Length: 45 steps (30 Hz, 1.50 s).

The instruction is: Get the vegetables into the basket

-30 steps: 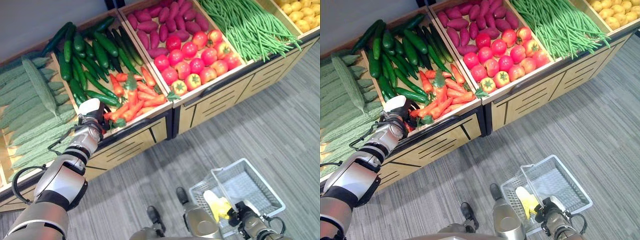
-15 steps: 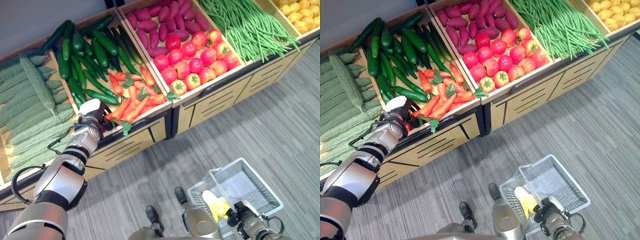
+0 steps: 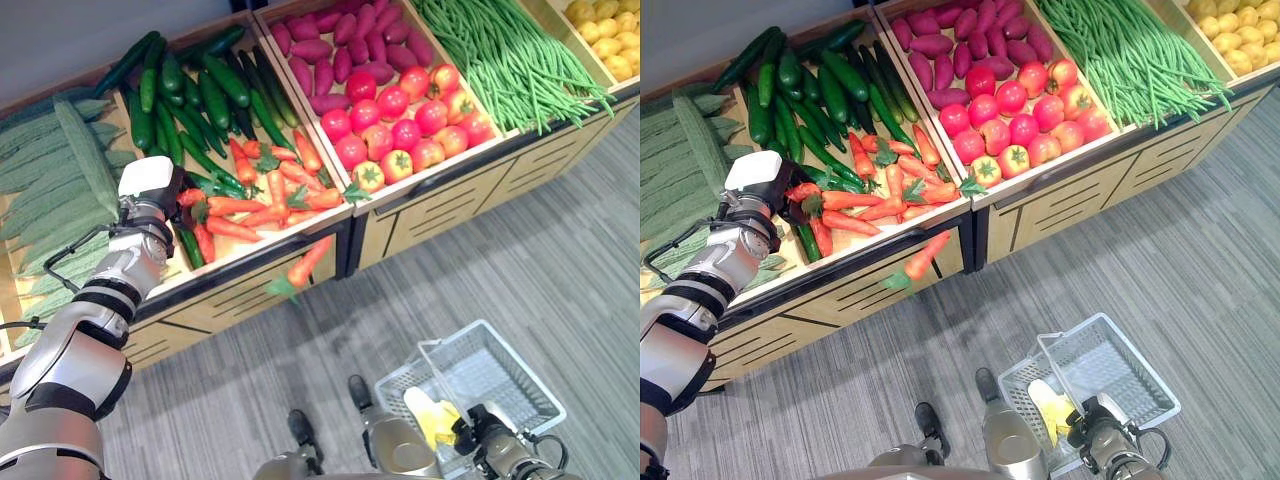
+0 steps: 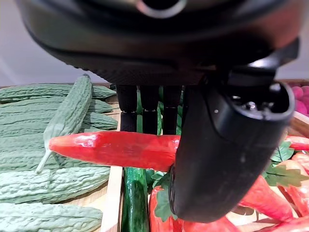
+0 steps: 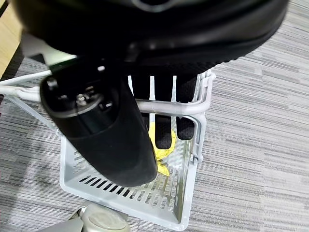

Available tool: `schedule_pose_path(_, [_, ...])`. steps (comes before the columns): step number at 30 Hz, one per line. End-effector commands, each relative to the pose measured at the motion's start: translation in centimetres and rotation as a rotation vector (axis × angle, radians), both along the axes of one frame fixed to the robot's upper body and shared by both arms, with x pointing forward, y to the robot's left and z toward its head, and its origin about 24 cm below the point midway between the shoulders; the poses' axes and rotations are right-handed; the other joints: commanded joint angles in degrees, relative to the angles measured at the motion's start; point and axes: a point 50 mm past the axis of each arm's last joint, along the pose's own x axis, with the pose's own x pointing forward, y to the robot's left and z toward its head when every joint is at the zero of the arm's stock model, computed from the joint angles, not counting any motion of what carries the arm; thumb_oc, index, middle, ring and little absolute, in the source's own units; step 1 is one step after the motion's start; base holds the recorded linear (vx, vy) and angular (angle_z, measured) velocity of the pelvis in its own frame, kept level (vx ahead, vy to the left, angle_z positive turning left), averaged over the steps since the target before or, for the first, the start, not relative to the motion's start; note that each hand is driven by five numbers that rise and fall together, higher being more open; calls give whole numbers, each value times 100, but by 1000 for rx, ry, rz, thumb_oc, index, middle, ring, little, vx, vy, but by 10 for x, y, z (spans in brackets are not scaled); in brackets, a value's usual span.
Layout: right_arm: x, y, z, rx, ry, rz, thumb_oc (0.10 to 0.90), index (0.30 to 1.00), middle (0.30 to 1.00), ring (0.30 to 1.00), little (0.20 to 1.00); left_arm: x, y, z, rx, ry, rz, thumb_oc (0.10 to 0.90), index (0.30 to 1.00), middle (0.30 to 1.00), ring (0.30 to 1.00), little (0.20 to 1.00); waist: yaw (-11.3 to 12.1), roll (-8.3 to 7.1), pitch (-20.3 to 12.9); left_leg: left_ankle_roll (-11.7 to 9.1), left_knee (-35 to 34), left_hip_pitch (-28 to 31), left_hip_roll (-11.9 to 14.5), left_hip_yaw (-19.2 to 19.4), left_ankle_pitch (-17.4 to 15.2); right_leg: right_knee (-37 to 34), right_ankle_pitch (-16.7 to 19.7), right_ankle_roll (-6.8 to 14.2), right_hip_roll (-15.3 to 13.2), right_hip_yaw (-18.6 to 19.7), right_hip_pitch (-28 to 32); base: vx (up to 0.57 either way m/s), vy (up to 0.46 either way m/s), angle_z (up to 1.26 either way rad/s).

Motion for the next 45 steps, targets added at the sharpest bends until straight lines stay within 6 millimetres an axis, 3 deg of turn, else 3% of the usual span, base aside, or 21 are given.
schedule_pose_path(1, [-31,-6,-7,-43,93,32,400,300,300,300,300,-1,9,62,78,-258,5,400,300,300,300,300,-7,-228,-433,-395,3,-42,102,-190,94,-491,374,773,-547,-169,375,-1,8,9])
schedule_pose_path(11, [-39,-6,-9,-39,114,9,400,300,300,300,300,-16,-9,58,22,-331,-107,400,300,300,300,300,92,-315,-520,-367,3,68,73,-257,23,-496,330,784,-591,-229,535,1,8,2])
schedule_pose_path(18, [-44,-7,-10,-33,128,-8,400,300,300,300,300,-25,-11,48,-3,-332,-116,400,300,300,300,300,125,-341,-633,-344,3,208,35,-317,-49,-485,279,788,-635,-281,697,19,14,7])
schedule_pose_path(21, [-48,-8,-10,-35,152,-3,400,300,300,300,300,-29,-13,61,3,-383,-141,400,300,300,300,300,153,-351,-761,-327,3,311,12,-371,-86,-477,251,786,-671,-340,832,36,24,19])
schedule_pose_path(22, [-53,-9,-11,-32,172,-7,400,300,300,300,300,-36,-16,73,3,-444,-176,400,300,300,300,300,201,-372,-888,-310,3,372,-20,-419,-111,-463,222,783,-690,-385,926,25,12,17])
schedule_pose_path(31, [-67,-5,-15,-11,216,-38,400,300,300,300,300,-59,-31,96,-19,-574,-290,400,300,300,300,300,257,-385,-1217,-265,3,471,-118,-590,-171,-359,131,803,-806,-517,1096,13,14,10])
schedule_pose_path(33, [-69,-4,-16,-5,225,-46,400,300,300,300,300,-63,-37,95,-67,-588,-323,400,300,300,300,300,270,-385,-1248,-248,3,487,-137,-613,-180,-326,116,808,-826,-547,1111,-1,11,4])
schedule_pose_path(38, [-71,-1,-18,14,215,-84,400,300,300,300,300,-74,-55,68,-373,-547,-432,400,300,300,300,300,262,-394,-1278,-213,3,484,-172,-635,-177,-273,117,820,-875,-562,1106,-4,3,1])
schedule_pose_path(45, [-69,-1,-17,23,184,-128,400,300,300,300,300,-88,-70,44,-671,-502,-521,400,300,300,300,300,263,-443,-1225,-164,3,502,-197,-657,-190,-82,80,828,-889,-547,1047,-3,14,0])
